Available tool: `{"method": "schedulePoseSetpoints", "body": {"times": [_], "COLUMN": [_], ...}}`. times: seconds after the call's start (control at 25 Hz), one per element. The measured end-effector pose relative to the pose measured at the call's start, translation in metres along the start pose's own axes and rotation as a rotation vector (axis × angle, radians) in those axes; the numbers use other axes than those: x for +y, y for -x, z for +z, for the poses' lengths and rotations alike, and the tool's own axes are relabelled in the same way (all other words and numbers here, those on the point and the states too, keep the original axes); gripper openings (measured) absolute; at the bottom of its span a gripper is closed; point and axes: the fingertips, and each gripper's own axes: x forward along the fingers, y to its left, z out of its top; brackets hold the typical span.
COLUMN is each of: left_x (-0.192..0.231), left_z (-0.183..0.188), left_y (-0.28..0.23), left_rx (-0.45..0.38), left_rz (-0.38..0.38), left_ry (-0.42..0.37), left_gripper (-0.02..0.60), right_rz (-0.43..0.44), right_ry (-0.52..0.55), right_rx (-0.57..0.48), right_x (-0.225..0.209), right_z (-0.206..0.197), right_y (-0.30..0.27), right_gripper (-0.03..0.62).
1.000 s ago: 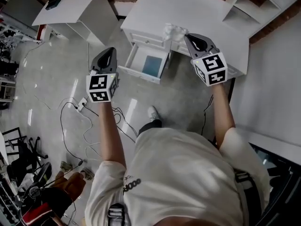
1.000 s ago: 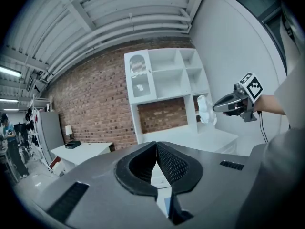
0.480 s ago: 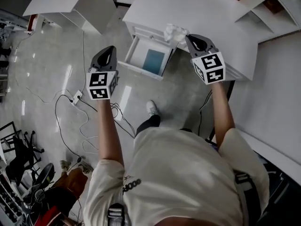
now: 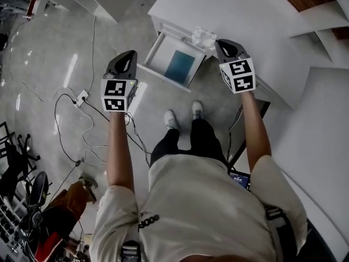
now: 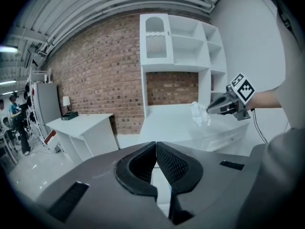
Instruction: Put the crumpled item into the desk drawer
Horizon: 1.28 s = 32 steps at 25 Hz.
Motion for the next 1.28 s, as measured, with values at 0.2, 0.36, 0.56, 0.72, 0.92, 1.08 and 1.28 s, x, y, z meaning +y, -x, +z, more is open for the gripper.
{"method": "schedulePoseSetpoints", "body": {"times": [0.2, 0.36, 0.56, 0.72, 0.92, 1.08, 1.28], "left_x": [-0.003, -0.002, -0.007, -0.007, -0.007, -0.009, -0.004], "left_z": [-0.037, -0.067, -0.105, -0.144, -0.189, -0.234, -0.285], "left_y": [-0.025, -0.050, -0.081, -0.096, -0.106, -0.104, -0.114], "left_rx": [0.073, 0.109, 0.152, 0.194, 0.211, 0.234, 0.314], "left_rz": [0.037, 0.080, 0.090, 0.096, 0.123, 0.152, 0.163], "left_ry": [0.040, 0.123, 0.191, 0.226, 0.336, 0.406, 0.478], "left_gripper": [0.018, 0.018, 0.018, 0.018, 0.018, 0.018, 0.018], "right_rz": [0.105, 0.182, 0.243, 0.312, 0.405, 0.465, 0.527], "right_ry": [-0.001, 0.007, 0.020, 0.034, 0.039, 0.054, 0.074], "right_rx": [0.030, 0.069, 0.119, 0.175, 0.256, 0.338, 0.486], "right_x": [0.006, 0.017, 0.037, 0.063, 0.097, 0.127, 0.147], "right_z": [-0.032, -0.056, -0.088, -0.125, -0.181, -0.237, -0.297], "right_y": [-0.051, -0.092, -0.131, -0.163, -0.198, -0.223, -0.264], "right_gripper": [0.008, 0.008, 0.008, 0.008, 0.008, 0.008, 0.009]}}
